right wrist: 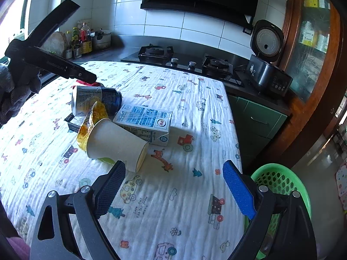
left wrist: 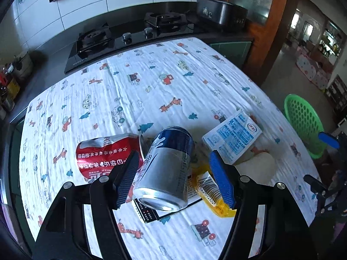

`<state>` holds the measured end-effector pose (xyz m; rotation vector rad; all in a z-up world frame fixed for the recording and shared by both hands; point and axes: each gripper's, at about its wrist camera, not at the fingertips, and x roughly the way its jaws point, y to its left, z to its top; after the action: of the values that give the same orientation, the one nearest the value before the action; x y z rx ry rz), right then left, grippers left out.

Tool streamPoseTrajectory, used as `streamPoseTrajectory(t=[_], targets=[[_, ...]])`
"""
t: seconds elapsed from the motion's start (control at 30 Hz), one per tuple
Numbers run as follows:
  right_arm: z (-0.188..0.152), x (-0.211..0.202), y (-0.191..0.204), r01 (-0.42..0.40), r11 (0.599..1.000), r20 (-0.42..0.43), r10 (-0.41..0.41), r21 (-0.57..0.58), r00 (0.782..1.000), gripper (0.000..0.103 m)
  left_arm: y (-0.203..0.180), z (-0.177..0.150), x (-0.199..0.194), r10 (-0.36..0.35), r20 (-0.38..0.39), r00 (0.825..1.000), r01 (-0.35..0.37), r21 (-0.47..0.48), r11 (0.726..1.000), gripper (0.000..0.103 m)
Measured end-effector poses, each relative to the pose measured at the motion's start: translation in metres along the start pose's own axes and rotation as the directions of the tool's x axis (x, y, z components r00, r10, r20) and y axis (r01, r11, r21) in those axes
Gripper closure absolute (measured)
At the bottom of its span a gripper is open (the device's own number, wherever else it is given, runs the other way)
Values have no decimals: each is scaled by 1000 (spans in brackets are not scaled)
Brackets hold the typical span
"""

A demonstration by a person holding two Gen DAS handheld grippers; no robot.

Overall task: Collect trash
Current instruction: 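Grasp the blue-silver can with the left gripper while the right grasps the white paper cup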

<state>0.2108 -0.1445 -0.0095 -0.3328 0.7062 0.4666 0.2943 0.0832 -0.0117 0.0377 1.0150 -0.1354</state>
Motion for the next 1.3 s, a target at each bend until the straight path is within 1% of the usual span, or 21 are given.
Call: streamPoseTrajectory(t=[0.03,0.07,0.13,0.27,0.43,0.5,0.57,0.63,0.7,0.77,0.87,0.93,1.0,1.13,1.27,1.3], targets=[[0,2,0,2,1000,-2,-2,-1,1000,15,0,0,6,-7,-21,1000,7,5,1000,36],[1,4,-1,4,1000,-5,-4,-1,1000,15,0,1,12,11,-35,999,-10,9,1000,36],[1,7,-2,5,1000,-10,-5,1,1000,15,-1,1,19,21,-50,999,-19,28,999,36],[1,12,-4,10,1000,-22,-10,0,1000,15,-3,2,29,17,-80,997,-11,66,998,36],[4,20,-7,2,1000,-42,-2,10,999,15,-8,4,41,47,-106,993,-34,121,992,36],[7,23,-8,-10,1000,-54,11,15,998,15,-8,3,42,48,-101,994,-35,121,992,39],[11,26,-10,-8,1000,-60,9,14,998,15,-8,1,43,56,-101,993,-44,117,992,49],[15,30,-13,-20,1000,-70,21,18,997,15,-5,-2,41,49,-82,995,-42,92,995,49],[17,33,-14,-28,999,-75,29,18,997,15,-3,-4,40,55,-67,996,-49,86,995,49],[20,36,-12,-61,998,-79,61,2,995,15,0,-6,37,45,-48,998,-41,73,997,50],[22,39,-1,-99,993,-89,93,-57,992,15,5,-6,29,26,-20,999,-25,43,999,50],[24,42,13,-121,983,-100,108,-137,989,15,9,-5,21,15,6,1000,-15,24,1000,50],[25,47,23,-149,971,-114,129,-185,985,15,14,-5,15,3,25,1000,-4,9,1000,50],[29,58,46,-204,933,-137,170,-297,976,15,23,-5,4,-10,49,999,11,-20,1000,50],[31,71,62,-237,889,-168,184,-393,968,15,32,-6,-7,-8,72,997,11,-35,999,50],[32,75,66,-260,873,-182,201,-412,963,15,35,-7,-9,-10,77,997,13,-39,999,50]])
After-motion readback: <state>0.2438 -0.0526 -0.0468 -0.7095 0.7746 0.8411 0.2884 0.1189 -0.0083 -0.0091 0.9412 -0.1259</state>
